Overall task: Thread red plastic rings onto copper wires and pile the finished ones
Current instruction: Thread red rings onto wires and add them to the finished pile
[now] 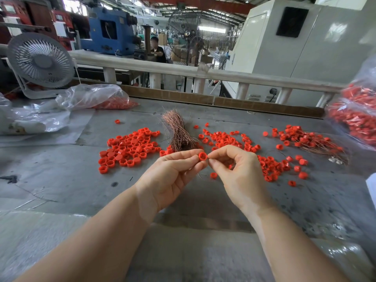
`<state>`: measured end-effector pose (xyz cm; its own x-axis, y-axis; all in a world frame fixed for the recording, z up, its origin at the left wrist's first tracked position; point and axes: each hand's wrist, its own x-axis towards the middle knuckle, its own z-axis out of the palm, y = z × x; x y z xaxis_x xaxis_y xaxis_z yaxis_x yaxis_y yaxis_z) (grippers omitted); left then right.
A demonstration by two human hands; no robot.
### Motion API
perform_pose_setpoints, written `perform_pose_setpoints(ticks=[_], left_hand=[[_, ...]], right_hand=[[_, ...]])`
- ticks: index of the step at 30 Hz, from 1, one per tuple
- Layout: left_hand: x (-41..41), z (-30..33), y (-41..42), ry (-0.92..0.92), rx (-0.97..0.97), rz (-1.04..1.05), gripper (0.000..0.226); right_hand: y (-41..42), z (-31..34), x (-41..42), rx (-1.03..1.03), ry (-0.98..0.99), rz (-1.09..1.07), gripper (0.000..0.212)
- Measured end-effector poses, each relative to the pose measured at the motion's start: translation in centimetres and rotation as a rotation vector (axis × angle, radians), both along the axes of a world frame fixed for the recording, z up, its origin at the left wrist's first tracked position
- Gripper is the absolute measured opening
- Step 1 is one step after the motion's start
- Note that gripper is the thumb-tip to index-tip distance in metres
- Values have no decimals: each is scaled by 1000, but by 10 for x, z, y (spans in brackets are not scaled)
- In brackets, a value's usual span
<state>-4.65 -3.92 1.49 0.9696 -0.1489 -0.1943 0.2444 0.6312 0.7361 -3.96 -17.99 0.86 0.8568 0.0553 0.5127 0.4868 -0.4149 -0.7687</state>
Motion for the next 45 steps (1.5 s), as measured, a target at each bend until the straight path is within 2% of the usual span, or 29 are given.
perform_pose_setpoints(ticks=[9,13,16,45], left_hand=[[1,1,0,9,-23,-17,15],[2,1,0,-4,-20,-17,23],[2,0,1,-7,8,-13,16],[1,-3,0,-31,-20,-32,22]], right_hand=[[-1,-1,0,-18,-4,-30,15],[-1,0,0,-35,-24,-34,15],[-2,0,0,-39,-32,-35,13],[-3,-3,2,38,-12,-7,16]])
